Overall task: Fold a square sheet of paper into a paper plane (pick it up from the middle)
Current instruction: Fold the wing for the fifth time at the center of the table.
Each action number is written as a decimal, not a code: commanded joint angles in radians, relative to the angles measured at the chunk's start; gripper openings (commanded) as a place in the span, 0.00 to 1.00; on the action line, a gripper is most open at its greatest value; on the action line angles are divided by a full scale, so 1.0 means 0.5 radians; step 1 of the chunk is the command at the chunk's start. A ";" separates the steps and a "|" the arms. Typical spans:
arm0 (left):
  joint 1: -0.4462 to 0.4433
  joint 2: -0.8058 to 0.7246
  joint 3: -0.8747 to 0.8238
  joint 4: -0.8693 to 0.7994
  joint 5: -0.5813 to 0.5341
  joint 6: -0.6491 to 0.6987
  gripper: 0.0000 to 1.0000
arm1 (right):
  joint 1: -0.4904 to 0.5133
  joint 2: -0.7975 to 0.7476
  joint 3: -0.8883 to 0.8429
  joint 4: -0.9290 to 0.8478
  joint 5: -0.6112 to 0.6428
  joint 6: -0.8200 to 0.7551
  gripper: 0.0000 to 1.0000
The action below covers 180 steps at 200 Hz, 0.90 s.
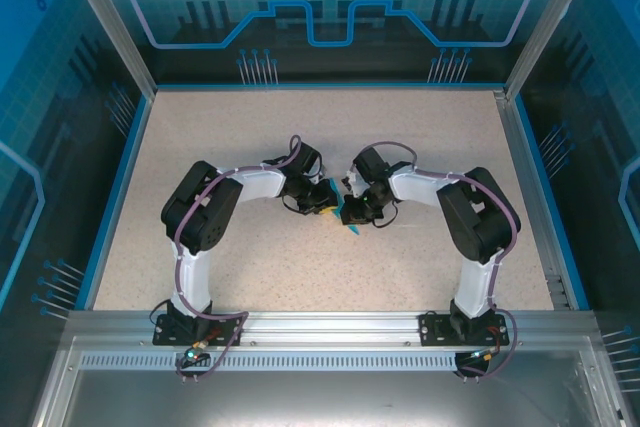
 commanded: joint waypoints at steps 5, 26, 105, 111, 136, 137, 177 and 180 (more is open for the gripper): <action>0.004 0.090 0.008 -0.187 -0.163 0.020 0.13 | -0.035 -0.088 -0.084 -0.154 -0.014 -0.046 0.08; 0.005 0.090 0.008 -0.182 -0.160 0.025 0.13 | -0.055 -0.127 -0.105 -0.166 -0.033 -0.066 0.09; 0.007 0.096 0.011 -0.190 -0.159 0.028 0.13 | -0.098 -0.090 -0.205 -0.201 -0.007 -0.095 0.09; 0.006 0.098 0.011 -0.190 -0.159 0.027 0.13 | -0.101 -0.083 -0.208 -0.206 -0.008 -0.098 0.09; 0.006 0.094 0.011 -0.193 -0.159 0.027 0.13 | -0.101 -0.151 -0.231 -0.212 -0.047 -0.095 0.08; 0.007 0.095 0.011 -0.193 -0.159 0.028 0.13 | -0.101 -0.153 -0.232 -0.212 -0.047 -0.095 0.08; 0.006 0.094 0.011 -0.193 -0.161 0.030 0.13 | -0.111 -0.219 -0.274 -0.231 -0.093 -0.097 0.09; 0.006 0.094 0.011 -0.193 -0.159 0.029 0.13 | -0.111 -0.216 -0.274 -0.231 -0.092 -0.098 0.09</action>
